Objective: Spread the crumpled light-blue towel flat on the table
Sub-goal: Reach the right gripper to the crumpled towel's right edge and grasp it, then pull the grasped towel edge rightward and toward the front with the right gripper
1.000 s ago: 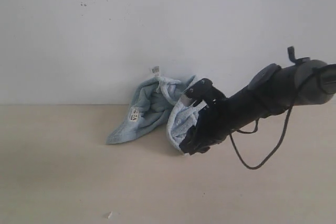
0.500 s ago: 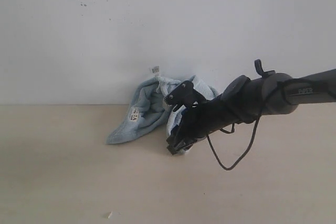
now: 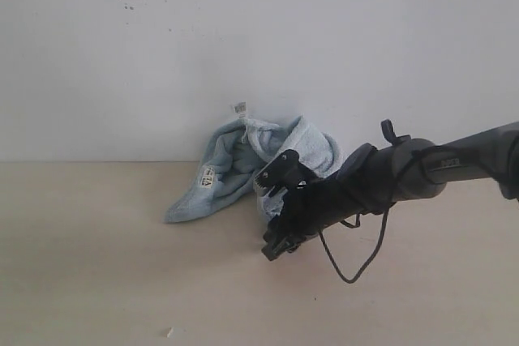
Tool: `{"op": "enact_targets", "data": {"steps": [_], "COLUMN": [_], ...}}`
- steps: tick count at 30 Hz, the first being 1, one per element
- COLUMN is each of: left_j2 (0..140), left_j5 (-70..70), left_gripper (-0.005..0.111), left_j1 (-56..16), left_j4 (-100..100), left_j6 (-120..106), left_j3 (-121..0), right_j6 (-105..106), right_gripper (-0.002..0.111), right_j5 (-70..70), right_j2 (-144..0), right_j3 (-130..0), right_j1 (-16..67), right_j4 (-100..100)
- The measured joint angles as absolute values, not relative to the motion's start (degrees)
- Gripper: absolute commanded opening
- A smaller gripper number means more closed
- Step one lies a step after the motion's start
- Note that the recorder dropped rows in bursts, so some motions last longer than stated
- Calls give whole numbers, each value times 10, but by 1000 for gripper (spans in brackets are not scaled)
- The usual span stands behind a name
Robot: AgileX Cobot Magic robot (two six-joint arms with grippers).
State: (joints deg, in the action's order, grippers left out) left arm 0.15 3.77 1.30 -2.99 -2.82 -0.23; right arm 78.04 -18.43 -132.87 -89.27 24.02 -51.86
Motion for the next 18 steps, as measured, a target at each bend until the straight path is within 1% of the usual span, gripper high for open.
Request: {"op": "enact_targets", "data": {"steps": [1,3,4,6,12,18], "left_j2": [2,2,2,2,2,2], "left_j5": [38,38,38,38,38,38], "left_gripper": [4,4,4,4,4,4], "left_j1": [13,13,13,13,13,13], "left_j4": [-30,-30,-30,-30,-30,-30], "left_j6": [-28,-28,-28,-28,-28,-28], "left_j3": [-2,-2,-2,-2,-2,-2], "right_j6": [785,790,788,769,695,656], "right_gripper": [23,4,0,2,3,3], "right_j5": [-184,-184,-184,-186,-236,-227], "right_j2": [-1330,-1332,-1333,-1333,-1321,-1250], "right_j3": [-893,-895,-895,-895,-889,-793], "right_j1": [240,240,240,240,240,225], "right_j4": [-520,-523,-523,-524,-496,-470]}}
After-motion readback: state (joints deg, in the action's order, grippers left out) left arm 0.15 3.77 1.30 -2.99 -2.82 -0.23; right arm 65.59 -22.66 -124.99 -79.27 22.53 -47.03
